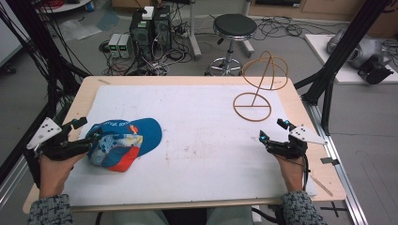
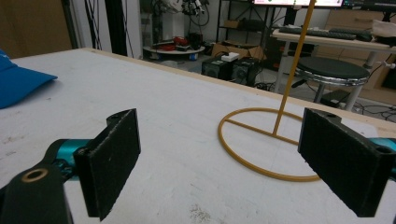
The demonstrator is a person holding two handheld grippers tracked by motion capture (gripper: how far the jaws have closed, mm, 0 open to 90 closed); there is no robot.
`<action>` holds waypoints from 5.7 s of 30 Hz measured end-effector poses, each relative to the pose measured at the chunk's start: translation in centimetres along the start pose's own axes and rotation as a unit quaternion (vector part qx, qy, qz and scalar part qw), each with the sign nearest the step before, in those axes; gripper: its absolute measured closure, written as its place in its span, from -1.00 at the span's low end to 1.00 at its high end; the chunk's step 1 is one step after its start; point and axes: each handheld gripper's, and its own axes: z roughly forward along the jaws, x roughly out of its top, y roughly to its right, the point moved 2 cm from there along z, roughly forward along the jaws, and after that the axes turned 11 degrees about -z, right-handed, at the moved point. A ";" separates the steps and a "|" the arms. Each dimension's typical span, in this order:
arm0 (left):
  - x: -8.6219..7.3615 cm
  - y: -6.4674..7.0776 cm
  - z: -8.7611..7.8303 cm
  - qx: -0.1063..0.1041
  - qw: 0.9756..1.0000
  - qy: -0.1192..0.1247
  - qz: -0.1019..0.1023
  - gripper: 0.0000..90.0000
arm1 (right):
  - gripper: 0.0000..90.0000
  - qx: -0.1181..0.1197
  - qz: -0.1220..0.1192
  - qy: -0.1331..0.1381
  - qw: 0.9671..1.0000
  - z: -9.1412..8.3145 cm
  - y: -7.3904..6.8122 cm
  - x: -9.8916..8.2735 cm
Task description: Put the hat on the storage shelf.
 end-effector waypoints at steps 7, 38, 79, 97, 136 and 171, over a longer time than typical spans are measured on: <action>-1.5 -0.3 0.9 -0.008 1.000 -0.019 0.003 -0.26 | -0.73 0.000 0.001 -0.003 1.000 0.0 0.0 0.0; -1.6 0.7 1.4 -0.060 0.997 -0.051 0.014 0.94 | -0.73 -0.004 -0.003 -0.004 1.000 0.0 0.2 -0.1; 13.0 10.0 11.3 -0.171 0.983 -0.028 0.061 0.96 | -0.73 -0.003 0.029 0.002 1.000 -0.2 1.0 -0.4; 19.3 11.7 14.5 -0.190 0.979 0.026 0.064 0.96 | -0.73 0.005 0.042 0.001 0.999 0.1 1.3 -0.6; 26.5 19.0 22.8 -0.269 0.957 0.070 0.079 0.97 | -0.73 0.016 0.043 -0.002 0.999 0.3 1.3 -0.8; 29.5 25.4 30.1 -0.345 0.930 0.075 0.100 0.97 | -0.72 0.036 0.015 -0.021 0.999 -0.6 0.8 -0.9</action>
